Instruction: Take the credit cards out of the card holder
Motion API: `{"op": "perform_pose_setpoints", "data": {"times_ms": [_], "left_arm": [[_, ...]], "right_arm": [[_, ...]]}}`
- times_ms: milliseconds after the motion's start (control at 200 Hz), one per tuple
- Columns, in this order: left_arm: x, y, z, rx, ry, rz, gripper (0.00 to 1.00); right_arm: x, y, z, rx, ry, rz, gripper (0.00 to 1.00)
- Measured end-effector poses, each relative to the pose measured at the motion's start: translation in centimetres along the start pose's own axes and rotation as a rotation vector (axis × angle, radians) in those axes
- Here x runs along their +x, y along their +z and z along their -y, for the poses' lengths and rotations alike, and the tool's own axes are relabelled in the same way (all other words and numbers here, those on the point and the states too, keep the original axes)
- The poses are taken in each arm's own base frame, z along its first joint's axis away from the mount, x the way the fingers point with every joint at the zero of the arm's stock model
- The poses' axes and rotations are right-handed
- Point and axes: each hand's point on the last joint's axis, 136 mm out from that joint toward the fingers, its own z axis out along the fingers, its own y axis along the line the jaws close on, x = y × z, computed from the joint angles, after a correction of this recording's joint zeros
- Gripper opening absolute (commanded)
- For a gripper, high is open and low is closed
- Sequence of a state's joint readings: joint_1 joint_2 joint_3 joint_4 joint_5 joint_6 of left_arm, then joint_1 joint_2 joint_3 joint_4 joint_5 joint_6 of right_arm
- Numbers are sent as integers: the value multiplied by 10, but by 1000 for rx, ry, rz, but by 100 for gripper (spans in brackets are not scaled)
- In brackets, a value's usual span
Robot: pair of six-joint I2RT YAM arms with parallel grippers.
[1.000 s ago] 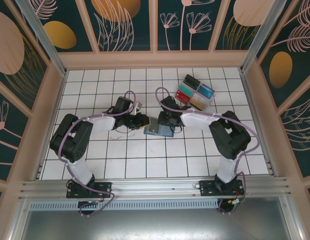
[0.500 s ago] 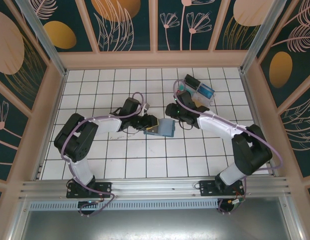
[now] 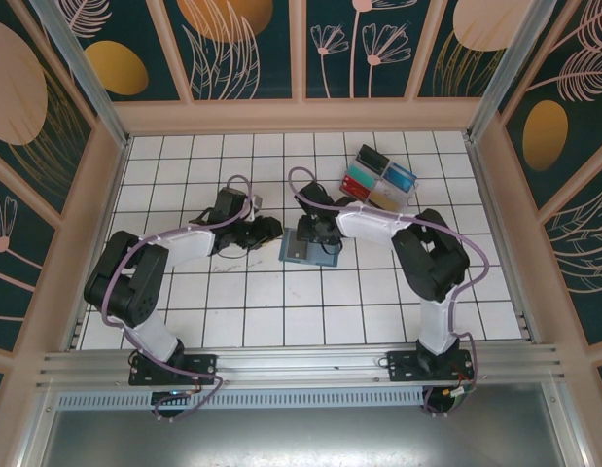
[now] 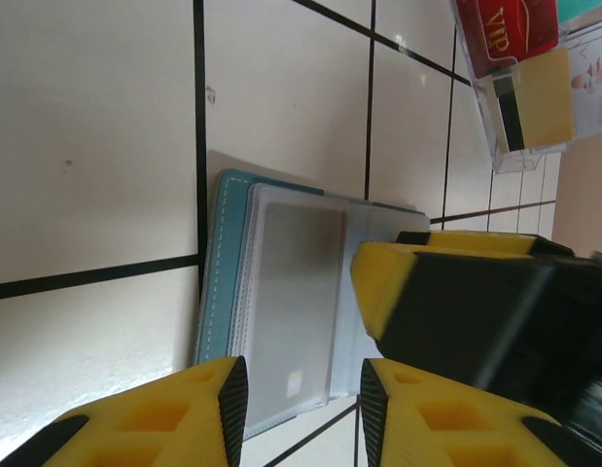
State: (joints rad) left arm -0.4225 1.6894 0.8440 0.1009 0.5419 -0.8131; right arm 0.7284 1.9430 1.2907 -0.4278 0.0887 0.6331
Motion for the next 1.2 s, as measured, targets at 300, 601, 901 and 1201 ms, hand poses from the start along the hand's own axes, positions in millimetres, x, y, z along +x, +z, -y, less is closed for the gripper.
{"op": "perform_pose_setpoints", "data": {"times_ms": [300, 601, 901, 1201], "left_arm": [[11, 7, -2, 19, -9, -43, 39], [32, 26, -10, -6, -11, -113, 38], [31, 29, -3, 0, -1, -118, 35], [34, 35, -10, -15, -11, -135, 36]], "right_arm": [[2, 9, 8, 81, -35, -3, 42], [2, 11, 9, 91, -46, 3, 38], [1, 12, 9, 86, -45, 9, 37], [1, 12, 9, 84, -45, 11, 36]]}}
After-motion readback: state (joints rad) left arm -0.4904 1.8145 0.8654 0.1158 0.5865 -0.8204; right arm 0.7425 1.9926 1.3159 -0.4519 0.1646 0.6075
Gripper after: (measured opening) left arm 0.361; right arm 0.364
